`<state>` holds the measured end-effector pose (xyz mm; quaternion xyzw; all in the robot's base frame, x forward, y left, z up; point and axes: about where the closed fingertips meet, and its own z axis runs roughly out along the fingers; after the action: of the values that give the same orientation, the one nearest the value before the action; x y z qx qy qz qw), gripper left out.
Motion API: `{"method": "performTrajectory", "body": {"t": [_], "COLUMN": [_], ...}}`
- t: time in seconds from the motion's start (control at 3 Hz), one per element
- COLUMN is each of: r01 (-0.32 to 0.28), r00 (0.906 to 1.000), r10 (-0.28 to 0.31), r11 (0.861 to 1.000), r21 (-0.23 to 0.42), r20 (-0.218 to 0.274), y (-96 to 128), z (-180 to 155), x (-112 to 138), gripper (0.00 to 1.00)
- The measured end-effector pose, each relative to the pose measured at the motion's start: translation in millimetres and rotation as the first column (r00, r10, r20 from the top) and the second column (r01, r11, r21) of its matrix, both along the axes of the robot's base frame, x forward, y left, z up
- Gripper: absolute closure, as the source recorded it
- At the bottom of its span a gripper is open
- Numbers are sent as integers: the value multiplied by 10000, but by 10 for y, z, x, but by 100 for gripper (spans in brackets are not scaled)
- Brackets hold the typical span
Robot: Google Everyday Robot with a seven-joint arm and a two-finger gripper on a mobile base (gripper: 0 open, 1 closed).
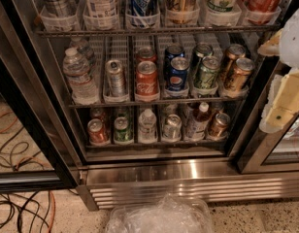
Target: Pick redbull can from top shelf of fridge
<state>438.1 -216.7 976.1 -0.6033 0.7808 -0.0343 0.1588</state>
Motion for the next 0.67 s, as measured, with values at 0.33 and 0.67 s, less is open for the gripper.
{"method": "performTrajectory", "body": {"t": [0.33, 0.67], "r01": [0, 75], "r00": [10000, 9999], "r10": [0, -78], "r11": [10000, 9998], "r21": [1, 185], "r20": [1, 145], "y": [0, 49], "z": [0, 12], "x": [0, 40], "gripper": [0, 0]}}
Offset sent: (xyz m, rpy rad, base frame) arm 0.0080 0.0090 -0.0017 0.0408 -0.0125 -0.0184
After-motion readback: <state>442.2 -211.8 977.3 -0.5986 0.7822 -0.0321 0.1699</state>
